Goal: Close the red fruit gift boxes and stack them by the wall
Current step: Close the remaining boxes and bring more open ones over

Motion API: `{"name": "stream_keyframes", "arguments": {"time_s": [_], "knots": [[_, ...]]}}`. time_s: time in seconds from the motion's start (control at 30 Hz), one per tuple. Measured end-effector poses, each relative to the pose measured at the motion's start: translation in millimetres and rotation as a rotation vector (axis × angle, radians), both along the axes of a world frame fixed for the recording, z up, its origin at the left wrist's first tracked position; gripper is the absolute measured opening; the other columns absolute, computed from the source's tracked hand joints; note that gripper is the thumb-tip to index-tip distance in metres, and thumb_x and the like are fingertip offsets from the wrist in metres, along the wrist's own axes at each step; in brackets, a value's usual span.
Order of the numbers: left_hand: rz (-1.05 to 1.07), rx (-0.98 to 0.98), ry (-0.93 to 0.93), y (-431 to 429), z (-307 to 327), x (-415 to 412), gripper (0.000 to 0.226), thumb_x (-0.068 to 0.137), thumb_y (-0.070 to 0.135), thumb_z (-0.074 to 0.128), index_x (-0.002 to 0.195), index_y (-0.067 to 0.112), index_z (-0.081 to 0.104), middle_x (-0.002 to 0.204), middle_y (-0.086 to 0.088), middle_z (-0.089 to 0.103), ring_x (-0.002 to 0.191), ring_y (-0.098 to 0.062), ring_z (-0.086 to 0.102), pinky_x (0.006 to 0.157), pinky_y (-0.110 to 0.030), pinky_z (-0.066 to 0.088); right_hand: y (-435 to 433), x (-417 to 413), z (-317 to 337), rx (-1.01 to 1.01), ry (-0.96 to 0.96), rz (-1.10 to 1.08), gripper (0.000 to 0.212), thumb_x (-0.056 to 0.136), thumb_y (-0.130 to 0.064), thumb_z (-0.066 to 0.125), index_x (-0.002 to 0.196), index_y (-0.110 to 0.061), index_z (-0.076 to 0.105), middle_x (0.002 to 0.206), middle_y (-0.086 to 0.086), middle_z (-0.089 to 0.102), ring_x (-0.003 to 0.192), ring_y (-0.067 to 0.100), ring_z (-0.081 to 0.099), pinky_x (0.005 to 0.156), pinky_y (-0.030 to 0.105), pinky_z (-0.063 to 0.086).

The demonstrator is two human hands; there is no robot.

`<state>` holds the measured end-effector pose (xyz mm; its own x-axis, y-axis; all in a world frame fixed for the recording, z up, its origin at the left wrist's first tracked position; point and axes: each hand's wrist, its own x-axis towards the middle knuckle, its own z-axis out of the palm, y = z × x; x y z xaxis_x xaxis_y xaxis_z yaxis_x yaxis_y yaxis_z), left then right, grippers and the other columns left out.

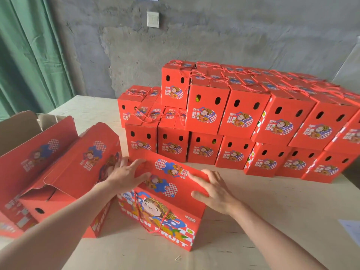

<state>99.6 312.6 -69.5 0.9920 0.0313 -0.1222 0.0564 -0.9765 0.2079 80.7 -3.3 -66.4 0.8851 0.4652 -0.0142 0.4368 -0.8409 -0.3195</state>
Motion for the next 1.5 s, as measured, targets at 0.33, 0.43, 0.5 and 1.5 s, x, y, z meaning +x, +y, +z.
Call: {"name": "stream_keyframes", "arguments": {"time_s": [0.33, 0.43, 0.5, 1.5], "knots": [[0.004, -0.073, -0.25, -28.8, 4.1, 32.3, 0.067, 0.096, 0.055, 0.036, 0.152, 0.025, 0.016, 0.157, -0.001, 0.021, 0.146, -0.021, 0.007, 0.109, -0.048, -0.011, 5.5, -36.0, -0.5, -0.081, -0.219, -0.12, 0.094, 0.072, -0.081, -0.016, 0.145, -0.044, 0.03, 0.134, 0.009, 0.038, 0.117, 0.025, 0.035, 0.103, 0.032, 0.027], [0.233, -0.409, -0.451, -51.0, -1.6, 1.8, 0.061, 0.096, 0.043, 0.046, 0.147, 0.015, 0.028, 0.16, -0.007, 0.007, 0.147, -0.024, 0.0, 0.115, -0.049, -0.002, 10.4, -46.4, 4.2, -0.091, -0.239, -0.177, 0.091, 0.077, -0.077, -0.012, 0.145, -0.039, 0.035, 0.129, 0.012, 0.043, 0.114, 0.03, 0.041, 0.101, 0.034, 0.033], [0.329, -0.624, -0.404, -71.6, -9.7, -29.0, 0.082, 0.089, 0.053, 0.048, 0.151, 0.012, 0.013, 0.159, -0.008, -0.013, 0.146, -0.027, -0.007, 0.117, -0.051, -0.001, 20.0, -56.5, 3.6, -0.081, -0.262, -0.238, 0.09, 0.081, -0.074, -0.011, 0.141, -0.036, 0.043, 0.122, 0.017, 0.05, 0.108, 0.034, 0.048, 0.096, 0.036, 0.039], [0.763, -1.48, -0.013, -59.8, 11.1, -53.2, 0.026, 0.097, 0.02, 0.05, 0.082, 0.004, 0.064, 0.072, -0.011, 0.059, 0.061, -0.023, 0.052, 0.058, -0.029, 0.044, 75.9, -13.9, 23.4, 1.403, 0.636, -0.853, 0.02, 0.098, -0.029, 0.051, 0.086, -0.016, 0.061, 0.096, 0.008, 0.066, 0.09, 0.025, 0.063, 0.08, 0.038, 0.051]]}}
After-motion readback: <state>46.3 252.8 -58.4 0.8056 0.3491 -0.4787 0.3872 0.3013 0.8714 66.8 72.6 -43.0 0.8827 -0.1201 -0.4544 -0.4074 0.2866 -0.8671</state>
